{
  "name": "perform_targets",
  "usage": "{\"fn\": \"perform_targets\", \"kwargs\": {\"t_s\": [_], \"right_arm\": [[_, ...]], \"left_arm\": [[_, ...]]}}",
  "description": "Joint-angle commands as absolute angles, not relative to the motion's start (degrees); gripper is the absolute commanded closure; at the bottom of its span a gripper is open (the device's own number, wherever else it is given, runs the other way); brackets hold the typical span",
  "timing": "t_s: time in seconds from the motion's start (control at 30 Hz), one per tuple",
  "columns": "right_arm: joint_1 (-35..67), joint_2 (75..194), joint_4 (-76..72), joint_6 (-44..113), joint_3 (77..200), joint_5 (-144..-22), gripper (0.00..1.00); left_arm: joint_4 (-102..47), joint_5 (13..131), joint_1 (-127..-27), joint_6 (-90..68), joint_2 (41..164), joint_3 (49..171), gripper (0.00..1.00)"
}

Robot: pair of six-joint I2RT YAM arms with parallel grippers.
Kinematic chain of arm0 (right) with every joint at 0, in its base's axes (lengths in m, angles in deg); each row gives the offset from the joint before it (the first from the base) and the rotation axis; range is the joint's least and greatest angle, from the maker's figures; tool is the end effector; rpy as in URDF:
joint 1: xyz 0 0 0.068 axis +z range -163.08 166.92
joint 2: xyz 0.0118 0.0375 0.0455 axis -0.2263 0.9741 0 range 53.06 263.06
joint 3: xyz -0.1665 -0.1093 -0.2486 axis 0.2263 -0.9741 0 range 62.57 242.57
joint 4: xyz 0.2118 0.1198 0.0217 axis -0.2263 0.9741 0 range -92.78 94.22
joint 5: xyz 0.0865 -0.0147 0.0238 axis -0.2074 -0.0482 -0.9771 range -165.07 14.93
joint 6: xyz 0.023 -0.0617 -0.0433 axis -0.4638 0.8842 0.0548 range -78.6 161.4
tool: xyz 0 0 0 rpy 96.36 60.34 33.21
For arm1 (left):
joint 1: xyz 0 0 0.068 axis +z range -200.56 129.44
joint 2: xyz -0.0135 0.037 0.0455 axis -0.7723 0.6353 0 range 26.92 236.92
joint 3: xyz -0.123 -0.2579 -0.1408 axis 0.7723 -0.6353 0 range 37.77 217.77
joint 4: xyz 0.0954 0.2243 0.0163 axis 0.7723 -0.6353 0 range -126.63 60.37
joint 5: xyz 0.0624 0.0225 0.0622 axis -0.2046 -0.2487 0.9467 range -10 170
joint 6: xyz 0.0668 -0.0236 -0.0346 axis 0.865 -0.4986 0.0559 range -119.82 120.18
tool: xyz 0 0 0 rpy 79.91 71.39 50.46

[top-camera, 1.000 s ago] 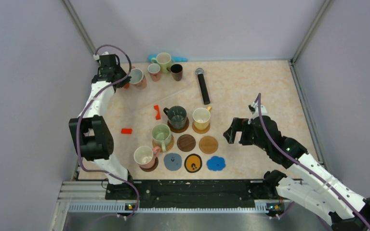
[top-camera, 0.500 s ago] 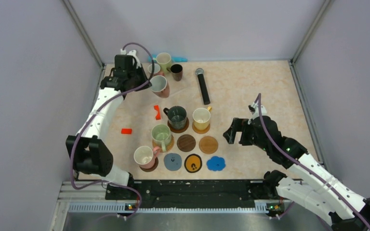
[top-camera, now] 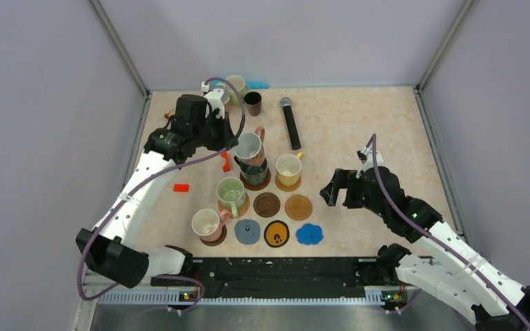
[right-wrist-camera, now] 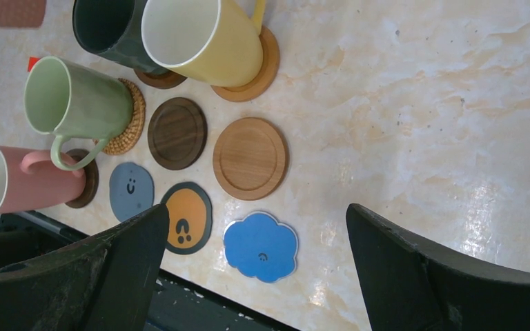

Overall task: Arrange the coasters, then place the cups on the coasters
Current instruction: Pick up the cup from the tray, then place the cup on the coaster.

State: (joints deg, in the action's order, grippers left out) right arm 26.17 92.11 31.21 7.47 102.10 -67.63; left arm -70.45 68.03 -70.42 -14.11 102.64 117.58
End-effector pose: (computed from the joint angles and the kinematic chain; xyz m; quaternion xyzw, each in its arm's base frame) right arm 0.1001 0.0705 0.2934 -0.0101 0.8796 0.2356 0.4133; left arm 0.2561 -0.1074 0.4071 0.0899 0.8857 -0.2201 0.3989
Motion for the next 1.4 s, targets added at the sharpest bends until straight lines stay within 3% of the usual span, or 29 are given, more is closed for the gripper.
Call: {"fn": "perform_targets", "kwargs": {"t_s": [0.0,0.47,0.87,1.37], "right_arm": [[26.12,91.06,30.68,7.41,103.53,-67.44,0.02],[26.13,90.64,30.96,6.78,103.1,-68.17,0.02],[26.07,90.24,31.22,6.11,102.91,-68.25,0.02],[26.12,90.09,31.71,6.25,103.18,-67.84,0.02]], "left_arm": [[-69.19,64.9,-73.85,-12.87,97.04,114.34,1.0],[-63.03,73.66,-83.51,-24.13,88.79,98.61,1.0],[-59.08,82.97,-89.06,-25.57,93.43,96.01,1.0],[-58.74,81.89,-91.6,-26.72,99.37,96.26,1.0]]}}
